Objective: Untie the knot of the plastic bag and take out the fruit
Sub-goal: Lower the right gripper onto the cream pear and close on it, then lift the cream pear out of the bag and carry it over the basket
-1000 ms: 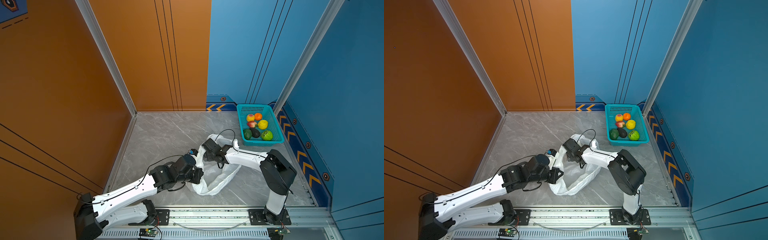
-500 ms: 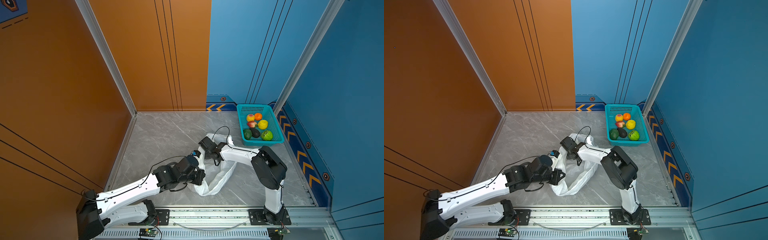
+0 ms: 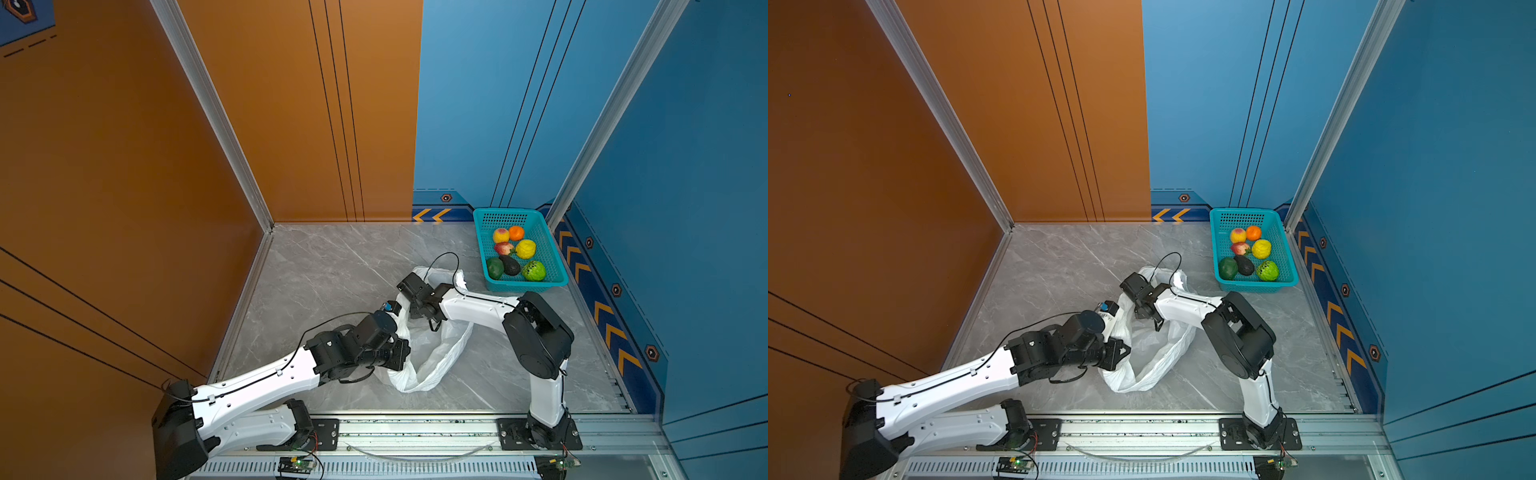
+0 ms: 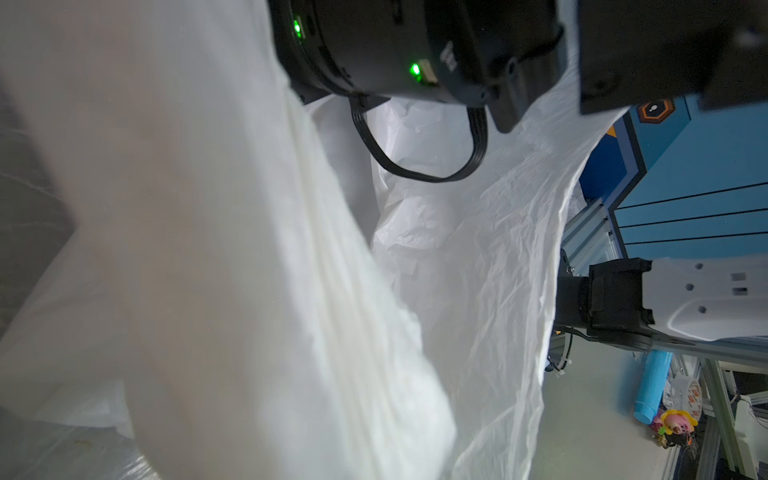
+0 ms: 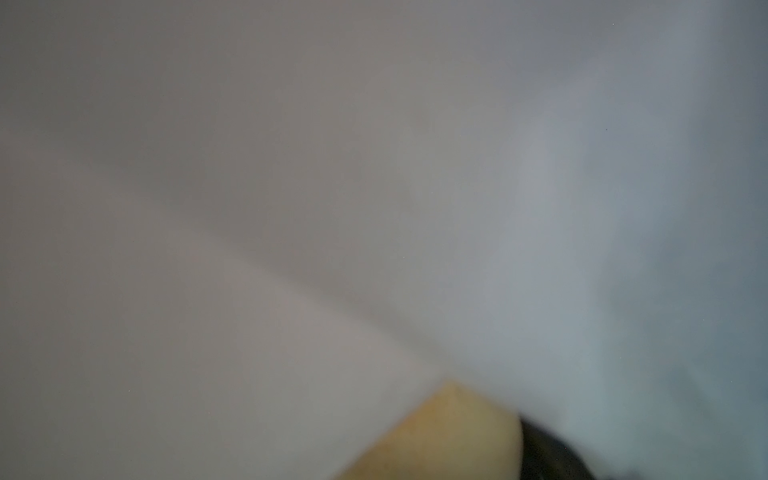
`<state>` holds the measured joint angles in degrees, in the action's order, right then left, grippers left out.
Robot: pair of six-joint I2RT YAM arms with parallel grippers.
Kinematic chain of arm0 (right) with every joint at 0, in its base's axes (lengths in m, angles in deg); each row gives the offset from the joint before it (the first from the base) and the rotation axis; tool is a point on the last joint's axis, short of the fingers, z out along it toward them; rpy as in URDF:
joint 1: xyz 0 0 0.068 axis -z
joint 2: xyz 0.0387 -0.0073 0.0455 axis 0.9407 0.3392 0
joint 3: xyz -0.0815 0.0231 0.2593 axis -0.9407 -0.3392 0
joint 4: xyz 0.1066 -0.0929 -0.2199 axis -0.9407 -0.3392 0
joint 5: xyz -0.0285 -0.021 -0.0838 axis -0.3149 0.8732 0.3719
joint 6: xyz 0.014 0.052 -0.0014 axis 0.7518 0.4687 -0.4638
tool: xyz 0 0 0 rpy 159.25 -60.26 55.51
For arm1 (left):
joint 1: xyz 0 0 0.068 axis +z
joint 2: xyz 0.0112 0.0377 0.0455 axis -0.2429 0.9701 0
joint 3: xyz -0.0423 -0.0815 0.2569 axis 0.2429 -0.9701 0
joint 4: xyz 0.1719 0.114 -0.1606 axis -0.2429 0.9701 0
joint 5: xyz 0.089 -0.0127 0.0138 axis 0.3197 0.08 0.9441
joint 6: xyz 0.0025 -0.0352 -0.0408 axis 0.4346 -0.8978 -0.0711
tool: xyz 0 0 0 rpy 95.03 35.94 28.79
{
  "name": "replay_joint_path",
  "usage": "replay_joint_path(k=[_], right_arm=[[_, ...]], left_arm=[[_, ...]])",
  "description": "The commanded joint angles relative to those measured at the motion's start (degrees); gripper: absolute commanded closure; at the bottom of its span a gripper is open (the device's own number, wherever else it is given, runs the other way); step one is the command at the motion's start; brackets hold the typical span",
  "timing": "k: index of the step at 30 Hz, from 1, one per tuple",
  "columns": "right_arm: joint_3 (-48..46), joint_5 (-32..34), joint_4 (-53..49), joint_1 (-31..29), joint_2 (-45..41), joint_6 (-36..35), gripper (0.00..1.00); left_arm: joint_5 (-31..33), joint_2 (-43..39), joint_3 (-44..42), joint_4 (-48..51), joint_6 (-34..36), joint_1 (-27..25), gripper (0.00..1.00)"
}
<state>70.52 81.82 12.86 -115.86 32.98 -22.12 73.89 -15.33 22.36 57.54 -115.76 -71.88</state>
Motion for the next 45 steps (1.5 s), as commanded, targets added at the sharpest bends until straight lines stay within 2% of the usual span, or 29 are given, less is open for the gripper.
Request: replay_joint_path(k=[1,21,31,45], right_arm=[[-0.02,-0.97,-2.18,0.10,-1.28,0.99,0.41],[-6.19,-9.90,-3.97,-4.36,-13.74,4.22,0.40],[-9.42,-10.55,-10.09,-8.21,-21.83,5.82,0.40],[-10.06,-11.18,-17.22,-12.22,-27.66,4.88,0.39]], left_arm=[[1.09,-0.90,-0.77,0.10,0.71,-0.79,1.00],[5.60,-0.50,-0.39,0.28,1.69,-0.64,1.00],[10.33,-2.01,-0.61,1.48,1.75,0.33,1.00],[11.10,-3.43,-0.91,2.70,2.29,3.75,1.00]])
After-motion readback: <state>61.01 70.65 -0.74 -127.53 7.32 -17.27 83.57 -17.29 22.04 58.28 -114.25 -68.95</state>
